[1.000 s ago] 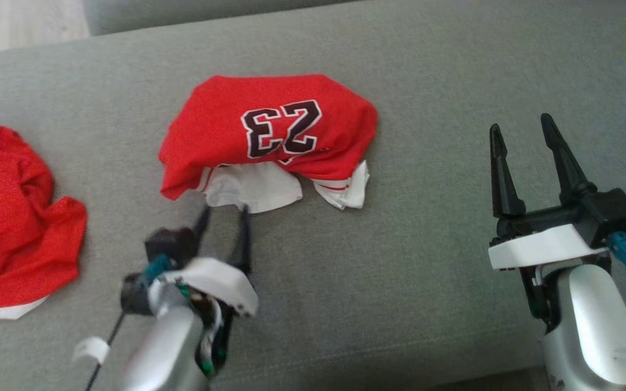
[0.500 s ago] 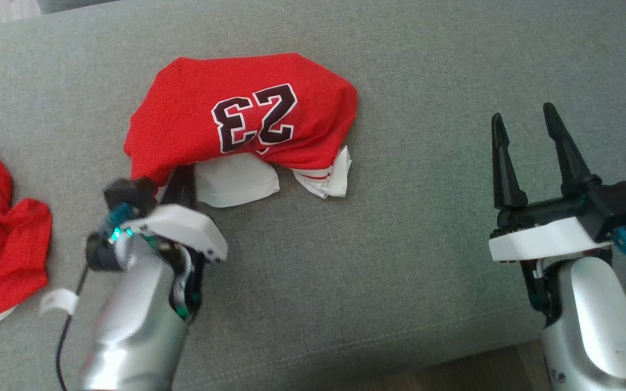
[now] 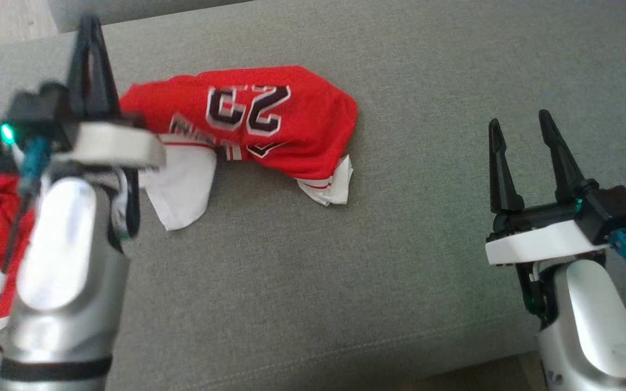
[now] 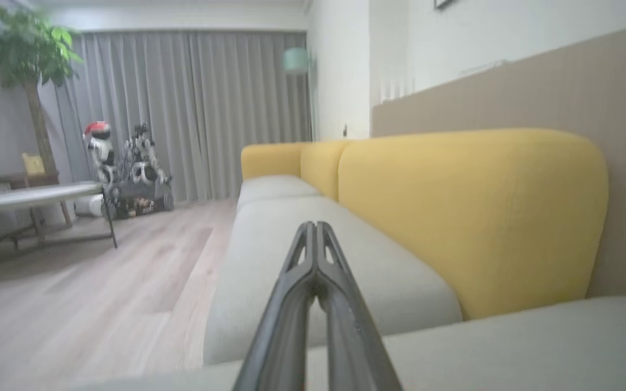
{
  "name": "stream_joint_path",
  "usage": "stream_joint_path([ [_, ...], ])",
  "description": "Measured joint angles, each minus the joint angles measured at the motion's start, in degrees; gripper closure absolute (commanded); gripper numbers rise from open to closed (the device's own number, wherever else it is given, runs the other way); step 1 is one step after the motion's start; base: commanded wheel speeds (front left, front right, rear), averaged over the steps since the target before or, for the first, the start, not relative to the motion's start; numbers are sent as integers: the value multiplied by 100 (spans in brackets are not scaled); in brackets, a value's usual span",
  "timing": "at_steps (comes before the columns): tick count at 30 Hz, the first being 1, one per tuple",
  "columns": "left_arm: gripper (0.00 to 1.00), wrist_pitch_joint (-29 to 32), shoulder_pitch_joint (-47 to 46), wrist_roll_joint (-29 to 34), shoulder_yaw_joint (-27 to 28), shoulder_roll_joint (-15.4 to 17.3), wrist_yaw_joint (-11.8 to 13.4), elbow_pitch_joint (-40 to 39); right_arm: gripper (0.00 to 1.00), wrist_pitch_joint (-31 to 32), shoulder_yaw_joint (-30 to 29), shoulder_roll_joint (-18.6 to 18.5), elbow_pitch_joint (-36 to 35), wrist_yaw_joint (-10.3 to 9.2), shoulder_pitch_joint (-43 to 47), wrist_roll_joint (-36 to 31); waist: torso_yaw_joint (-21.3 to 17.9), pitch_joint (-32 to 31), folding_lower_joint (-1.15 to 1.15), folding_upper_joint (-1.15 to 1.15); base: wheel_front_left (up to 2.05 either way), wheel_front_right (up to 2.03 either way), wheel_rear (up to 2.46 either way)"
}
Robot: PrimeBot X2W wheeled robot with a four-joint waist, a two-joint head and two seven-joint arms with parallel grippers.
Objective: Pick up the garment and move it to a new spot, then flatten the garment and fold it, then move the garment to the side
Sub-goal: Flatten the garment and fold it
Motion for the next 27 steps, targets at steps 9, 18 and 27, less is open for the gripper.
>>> stream_joint_path([
  [9,100,-2,-797,278,52,113,-125,-832,0,-75,76,0,104,0,-83,124,-104,-48,0,0,0,0,0],
  [18,100,-2,-475,-21,19,-69,-261,-71,0,-102,146,0,170,0,-88,248,-247,-52,0,0,0,0,0],
  [27,100,-1,666,-390,77,-363,-413,107,0,-118,2,0,140,0,-68,94,-31,-125,0,0,0,0,0],
])
